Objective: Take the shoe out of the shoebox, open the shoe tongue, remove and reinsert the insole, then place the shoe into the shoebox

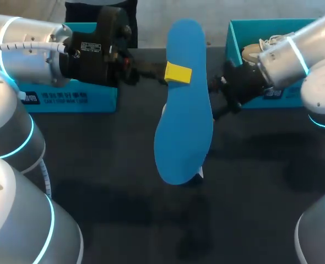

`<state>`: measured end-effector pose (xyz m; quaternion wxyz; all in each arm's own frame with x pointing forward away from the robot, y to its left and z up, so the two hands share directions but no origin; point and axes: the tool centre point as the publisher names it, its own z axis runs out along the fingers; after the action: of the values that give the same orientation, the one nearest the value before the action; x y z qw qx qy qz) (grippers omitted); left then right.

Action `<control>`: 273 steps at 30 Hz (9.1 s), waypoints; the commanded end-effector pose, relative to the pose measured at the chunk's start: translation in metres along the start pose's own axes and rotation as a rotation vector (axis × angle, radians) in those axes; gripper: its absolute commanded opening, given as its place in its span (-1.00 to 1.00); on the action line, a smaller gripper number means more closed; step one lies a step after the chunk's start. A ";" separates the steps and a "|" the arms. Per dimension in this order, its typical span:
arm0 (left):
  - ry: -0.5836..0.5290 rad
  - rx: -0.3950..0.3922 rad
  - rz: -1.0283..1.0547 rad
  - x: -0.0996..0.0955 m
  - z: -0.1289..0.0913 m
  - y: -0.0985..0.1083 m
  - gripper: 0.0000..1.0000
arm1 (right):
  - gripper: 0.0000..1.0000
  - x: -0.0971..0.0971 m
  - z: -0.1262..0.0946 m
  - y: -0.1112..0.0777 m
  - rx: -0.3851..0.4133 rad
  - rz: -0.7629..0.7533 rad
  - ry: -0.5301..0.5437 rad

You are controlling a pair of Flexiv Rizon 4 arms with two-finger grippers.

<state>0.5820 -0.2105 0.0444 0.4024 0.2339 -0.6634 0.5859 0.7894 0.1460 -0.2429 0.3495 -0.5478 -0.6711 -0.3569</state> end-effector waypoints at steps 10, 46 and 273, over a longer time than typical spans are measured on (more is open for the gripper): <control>-0.001 0.001 0.000 0.000 0.000 0.001 -1.00 | 1.00 0.028 -0.041 -0.004 -0.159 -0.002 0.304; -0.102 -0.294 0.278 -0.011 -0.014 0.009 -1.00 | 1.00 0.031 -0.052 0.007 -0.194 0.020 0.322; -0.312 -0.872 2.514 -0.276 -0.072 -0.009 1.00 | -1.00 0.028 -0.022 0.044 -0.019 0.079 0.417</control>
<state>0.7649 -0.2011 -0.1867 -0.5092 -0.5775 -0.5674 0.2919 0.8272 0.1453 -0.1999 0.4863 -0.4934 -0.5581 -0.4568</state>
